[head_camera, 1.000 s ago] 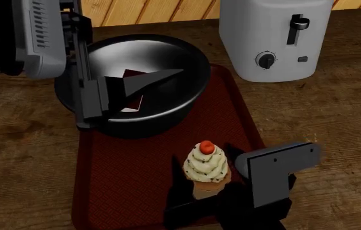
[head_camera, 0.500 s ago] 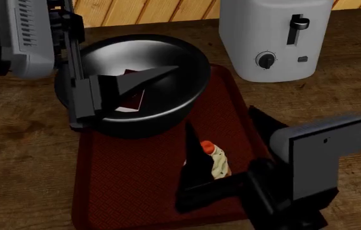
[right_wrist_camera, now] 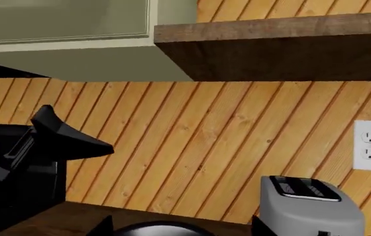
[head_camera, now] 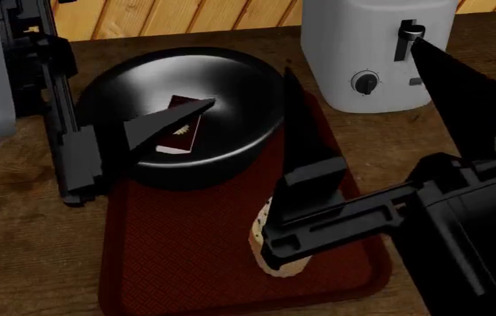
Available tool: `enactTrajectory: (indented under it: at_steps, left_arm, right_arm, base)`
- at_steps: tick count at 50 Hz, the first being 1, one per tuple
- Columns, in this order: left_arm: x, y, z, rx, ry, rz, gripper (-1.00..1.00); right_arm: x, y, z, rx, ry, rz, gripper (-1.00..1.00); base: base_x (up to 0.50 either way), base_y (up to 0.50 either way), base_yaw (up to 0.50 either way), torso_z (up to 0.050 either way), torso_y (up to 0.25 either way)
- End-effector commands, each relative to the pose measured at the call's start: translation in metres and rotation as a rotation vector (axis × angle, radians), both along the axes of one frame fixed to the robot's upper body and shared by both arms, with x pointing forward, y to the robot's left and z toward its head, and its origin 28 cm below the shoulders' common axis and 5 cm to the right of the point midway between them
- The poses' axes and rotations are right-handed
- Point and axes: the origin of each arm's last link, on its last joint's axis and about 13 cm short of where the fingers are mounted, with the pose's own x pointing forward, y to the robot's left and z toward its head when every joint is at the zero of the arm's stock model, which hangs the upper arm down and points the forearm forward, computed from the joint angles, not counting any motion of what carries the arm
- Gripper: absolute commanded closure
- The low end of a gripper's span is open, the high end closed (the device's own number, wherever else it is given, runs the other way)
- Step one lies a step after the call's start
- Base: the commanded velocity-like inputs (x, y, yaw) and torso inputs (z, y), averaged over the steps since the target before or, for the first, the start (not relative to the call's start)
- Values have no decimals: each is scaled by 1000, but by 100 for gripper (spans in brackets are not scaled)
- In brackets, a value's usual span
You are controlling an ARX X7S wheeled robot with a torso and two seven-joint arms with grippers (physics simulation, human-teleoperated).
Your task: Pick up the bowl with cake and place it on the tray. Pick up the cupcake and place it on the tray.
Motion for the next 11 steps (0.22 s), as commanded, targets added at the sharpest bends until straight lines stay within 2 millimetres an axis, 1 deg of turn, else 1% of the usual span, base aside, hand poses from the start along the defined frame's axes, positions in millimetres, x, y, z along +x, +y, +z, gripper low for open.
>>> enactTrajectory:
  at_steps: [1, 5, 6, 11]
  left_arm:
    - [-25, 7, -19, -35, -16, 24, -100]
    - [-38, 7, -19, -49, -55, 35, -100]
    - [-45, 7, -18, -48, -75, 44, -100]
    - [-63, 7, -17, -54, -117, 68, -100]
  right_arm:
    - [-28, 1, 27, -28, -91, -22, -100]
    - [-30, 6, 36, -43, -106, -18, -100]
    - [-32, 6, 39, -43, -114, -19, -100]
    - [-37, 6, 43, -42, -128, -25, -100]
  base:
    - [0, 0, 0, 0, 0]
    - [0, 0, 0, 0, 0]
    - [0, 0, 0, 0, 0]
    - [-2, 0, 0, 0, 0]
